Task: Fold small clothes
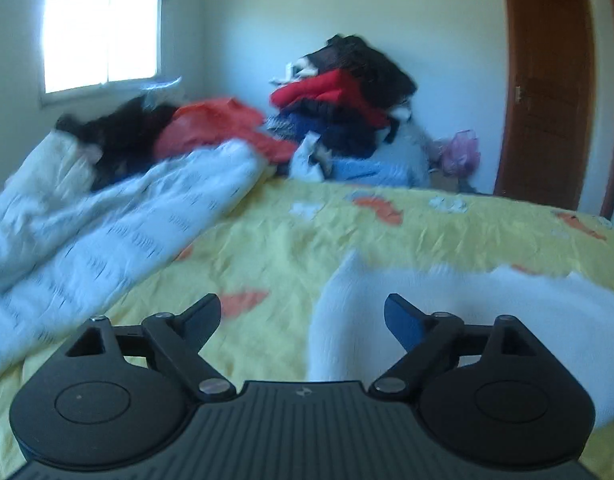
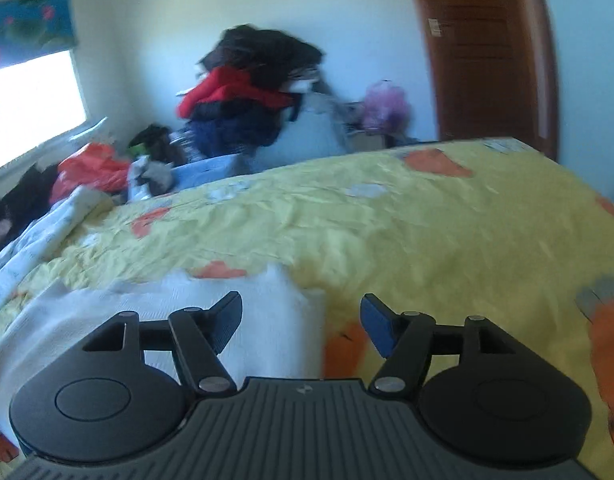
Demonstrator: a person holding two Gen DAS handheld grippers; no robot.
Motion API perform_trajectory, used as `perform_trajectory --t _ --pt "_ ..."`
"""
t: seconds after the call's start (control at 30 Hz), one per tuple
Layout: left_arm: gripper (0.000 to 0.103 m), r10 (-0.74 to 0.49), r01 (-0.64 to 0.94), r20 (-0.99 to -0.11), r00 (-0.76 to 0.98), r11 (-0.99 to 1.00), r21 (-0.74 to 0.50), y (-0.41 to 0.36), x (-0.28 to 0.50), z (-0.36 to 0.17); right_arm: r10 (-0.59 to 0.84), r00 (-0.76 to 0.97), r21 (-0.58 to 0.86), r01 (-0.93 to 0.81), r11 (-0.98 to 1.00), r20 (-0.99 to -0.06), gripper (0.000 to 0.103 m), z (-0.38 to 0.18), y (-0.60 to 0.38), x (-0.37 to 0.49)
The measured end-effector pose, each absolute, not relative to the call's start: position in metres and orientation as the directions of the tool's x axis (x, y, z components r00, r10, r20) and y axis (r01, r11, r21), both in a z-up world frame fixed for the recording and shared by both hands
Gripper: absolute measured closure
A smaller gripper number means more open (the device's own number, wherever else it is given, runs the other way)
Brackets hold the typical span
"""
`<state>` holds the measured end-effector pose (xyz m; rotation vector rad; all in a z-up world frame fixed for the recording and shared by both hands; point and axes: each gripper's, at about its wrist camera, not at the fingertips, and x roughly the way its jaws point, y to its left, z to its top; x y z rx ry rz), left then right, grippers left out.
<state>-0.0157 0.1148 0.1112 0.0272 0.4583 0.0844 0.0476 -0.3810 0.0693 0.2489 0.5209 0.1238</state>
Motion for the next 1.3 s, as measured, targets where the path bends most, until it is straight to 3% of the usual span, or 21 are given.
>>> perform_trajectory --t 0.1,0.2,0.37,0.43,0.77,0.9,1.0,1.1,1.2,1.3 --pt "0.014 0.042 0.002 -0.455 0.89 0.996 0.095 0.081 0.027 0.106 0.275 0.827 0.283 -0.148 0.948 -0.49 0.033 0.07 -0.353 0.083" --pt "0.014 0.033 0.056 -0.548 0.836 0.988 0.145 0.043 0.087 0.084 0.323 0.776 0.281 -0.194 0.94 -0.542 0.034 0.062 -0.321 0.127" --pt "0.012 0.131 0.011 -0.727 0.674 0.982 0.187 0.035 0.167 0.025 0.143 0.706 0.061 -0.14 0.988 -0.694 0.033 0.022 -0.297 0.173" --pt "0.004 0.098 0.001 -0.694 0.713 0.99 0.142 0.047 0.165 0.013 0.189 0.725 0.104 -0.16 0.982 -0.662 0.031 0.013 -0.313 0.173" --pt "0.001 0.095 -0.006 -0.673 0.734 0.991 0.134 0.047 0.165 0.009 0.153 0.739 0.087 -0.128 0.988 -0.656 0.028 0.01 -0.328 0.185" --pt "0.001 0.096 -0.007 -0.671 0.735 0.991 0.134 0.047 0.164 0.009 0.001 0.816 -0.029 -0.022 0.999 -0.578 0.024 0.036 -0.309 0.167" --pt "0.001 0.094 -0.006 -0.672 0.735 0.991 0.133 0.047 0.164 0.009 0.092 0.845 -0.064 -0.147 0.987 -0.527 0.018 0.059 -0.277 0.15" --pt "0.001 0.096 -0.007 -0.671 0.736 0.991 0.134 0.047 0.163 0.009 0.142 0.821 -0.12 -0.247 0.961 -0.553 0.012 0.056 -0.25 0.155" --pt "0.001 0.093 -0.006 -0.67 0.737 0.991 0.132 0.048 0.163 0.009 0.087 0.774 -0.144 -0.225 0.964 -0.627 0.012 0.03 -0.247 0.175" --pt "0.0 0.091 -0.007 -0.667 0.739 0.992 0.128 0.048 0.163 0.008 0.129 0.729 0.025 -0.151 0.988 -0.673 0.006 0.011 -0.271 0.191"
